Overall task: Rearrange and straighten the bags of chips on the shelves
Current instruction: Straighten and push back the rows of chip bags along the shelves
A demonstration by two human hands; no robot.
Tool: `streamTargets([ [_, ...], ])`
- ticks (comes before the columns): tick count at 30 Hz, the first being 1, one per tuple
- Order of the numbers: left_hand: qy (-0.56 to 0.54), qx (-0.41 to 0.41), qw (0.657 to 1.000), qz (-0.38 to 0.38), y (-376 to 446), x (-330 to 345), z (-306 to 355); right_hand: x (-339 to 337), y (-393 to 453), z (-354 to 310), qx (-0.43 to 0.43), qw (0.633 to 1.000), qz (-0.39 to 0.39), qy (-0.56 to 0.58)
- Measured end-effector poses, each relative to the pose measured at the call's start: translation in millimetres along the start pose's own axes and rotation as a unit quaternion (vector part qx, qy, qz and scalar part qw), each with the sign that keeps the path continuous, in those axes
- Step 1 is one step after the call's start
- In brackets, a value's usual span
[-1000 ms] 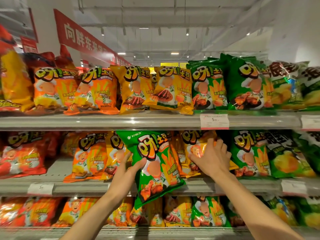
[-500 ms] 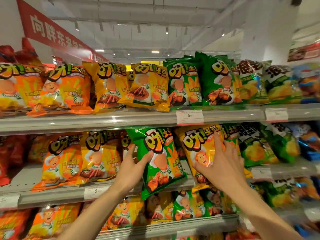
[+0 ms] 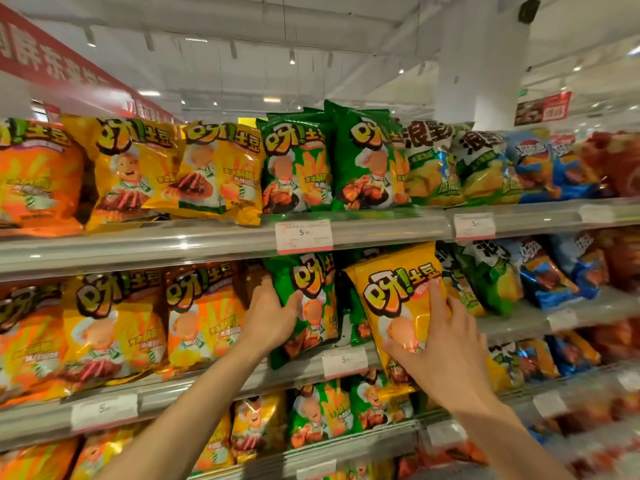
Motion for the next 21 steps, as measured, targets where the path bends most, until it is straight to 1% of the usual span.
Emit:
streamTargets([
  [3,-0.040,-0.035,0.999,-0.006,11.8,9.4,-4.4,-0.6,1.1,5.2,0.001,1.000,-0.001,0.006],
  [5,-0.061,-0.039,0.997,-0.003,18.6,17.6,-5.3,0.1,1.7,6.5,0.000,1.000,-0.002,0.010],
  [9,-0.049,-0.052,0.997,-0.023,24.9,34.3,-4.9,2.5,3.3,4.0,-0.004,1.000,-0.010,0.020],
  [12,-0.050,-0.044,0.997,-0.028,18.1,31.9,1.6,5.2,1.3,0.9,-0.010,1.000,-0.008,0.029],
  [17,-0.016,0.010,1.000,-0.011,-15.7,1.8,7.1,13.6,-2.0,-10.5,-0.015,0.998,-0.004,0.064],
  [18,-0.011,0.029,1.000,0.004,-26.7,-7.8,5.4,16.2,-2.8,-14.7,-0.018,0.997,-0.002,0.072],
  [21,0.029,0.116,0.988,0.097,-52.6,-41.0,-10.1,24.4,-6.3,-31.6,-0.033,0.995,0.003,0.096],
])
Point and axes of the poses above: each hand's wrist, its own y-axis towards the middle knuckle, its own x-axis out of the palm, z = x × y, the point moved 1 cm from there along y, towards the middle knuckle, and after that the axes turned 3 degrees about x, right-handed, at the moved point
